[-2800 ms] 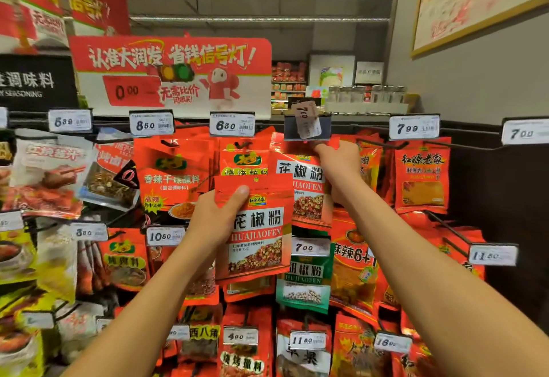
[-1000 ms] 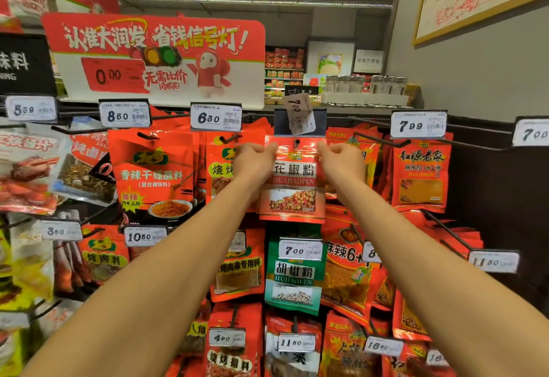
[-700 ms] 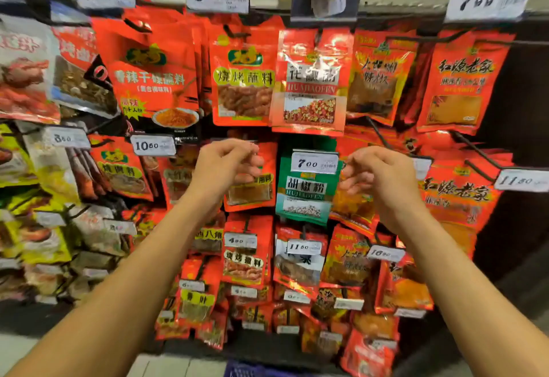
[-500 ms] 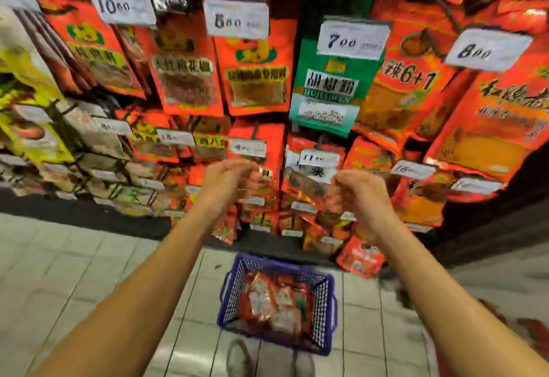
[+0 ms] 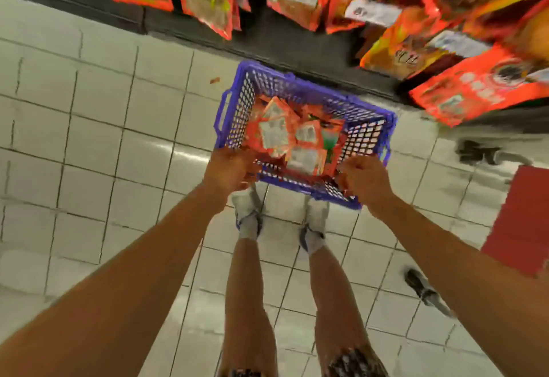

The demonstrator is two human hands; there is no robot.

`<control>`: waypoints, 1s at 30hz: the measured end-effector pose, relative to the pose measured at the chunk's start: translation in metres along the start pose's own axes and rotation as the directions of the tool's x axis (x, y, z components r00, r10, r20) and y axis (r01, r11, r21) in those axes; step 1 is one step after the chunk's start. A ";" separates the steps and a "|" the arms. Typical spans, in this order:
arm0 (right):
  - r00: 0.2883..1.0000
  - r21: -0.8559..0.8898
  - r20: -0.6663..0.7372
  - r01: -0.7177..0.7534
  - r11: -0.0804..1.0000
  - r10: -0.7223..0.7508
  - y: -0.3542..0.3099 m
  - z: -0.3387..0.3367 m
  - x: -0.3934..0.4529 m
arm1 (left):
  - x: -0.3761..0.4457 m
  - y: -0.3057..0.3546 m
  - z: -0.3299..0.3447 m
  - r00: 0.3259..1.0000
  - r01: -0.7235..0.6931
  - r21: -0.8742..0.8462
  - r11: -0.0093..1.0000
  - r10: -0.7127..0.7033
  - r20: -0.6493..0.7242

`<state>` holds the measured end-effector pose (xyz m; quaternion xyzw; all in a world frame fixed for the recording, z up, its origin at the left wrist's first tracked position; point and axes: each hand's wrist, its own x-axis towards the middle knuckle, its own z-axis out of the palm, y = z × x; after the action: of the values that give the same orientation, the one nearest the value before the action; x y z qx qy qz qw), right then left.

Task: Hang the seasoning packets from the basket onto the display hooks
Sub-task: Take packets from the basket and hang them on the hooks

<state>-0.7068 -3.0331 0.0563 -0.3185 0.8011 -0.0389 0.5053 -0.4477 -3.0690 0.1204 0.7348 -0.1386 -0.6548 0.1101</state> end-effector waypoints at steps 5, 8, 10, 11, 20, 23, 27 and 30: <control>0.996 -0.407 0.074 0.073 0.911 -0.046 0.066 0.067 0.109 | 0.121 -0.043 0.021 1.000 -0.022 0.180 0.984 0.024 -0.011; 0.996 -0.452 0.055 -0.039 0.891 0.071 0.093 0.102 0.168 | 0.180 -0.063 0.030 0.996 -0.084 0.329 0.941 0.081 0.024; 0.989 -0.465 0.065 -0.090 0.881 0.135 0.107 0.122 0.204 | 0.211 -0.073 0.034 0.993 -0.117 0.376 0.919 0.111 0.038; 0.985 -0.462 0.069 -0.106 0.880 0.155 0.113 0.133 0.221 | 0.225 -0.079 0.036 0.992 -0.127 0.392 0.911 0.121 0.038; 0.950 -0.180 -0.101 -0.311 0.933 0.297 0.135 0.191 0.283 | 0.288 -0.111 0.043 0.989 -0.151 0.435 0.888 0.135 0.066; 0.931 0.275 -0.051 -0.335 0.901 0.362 0.136 0.190 0.271 | 0.287 -0.109 0.045 0.988 -0.152 0.468 0.871 0.127 0.084; 0.905 0.540 0.180 -0.419 0.730 0.387 0.115 0.177 0.253 | 0.284 -0.106 0.041 0.985 -0.175 0.530 0.830 0.146 0.096; 0.815 0.577 0.438 -0.578 0.578 0.378 0.101 0.153 0.237 | 0.281 -0.104 0.037 0.959 -0.273 0.694 0.666 0.241 0.146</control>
<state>-0.6943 -3.0432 -0.2430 0.1203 0.7074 -0.1503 0.6801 -0.4490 -3.0684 -0.1812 0.6796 -0.4834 -0.5440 -0.0921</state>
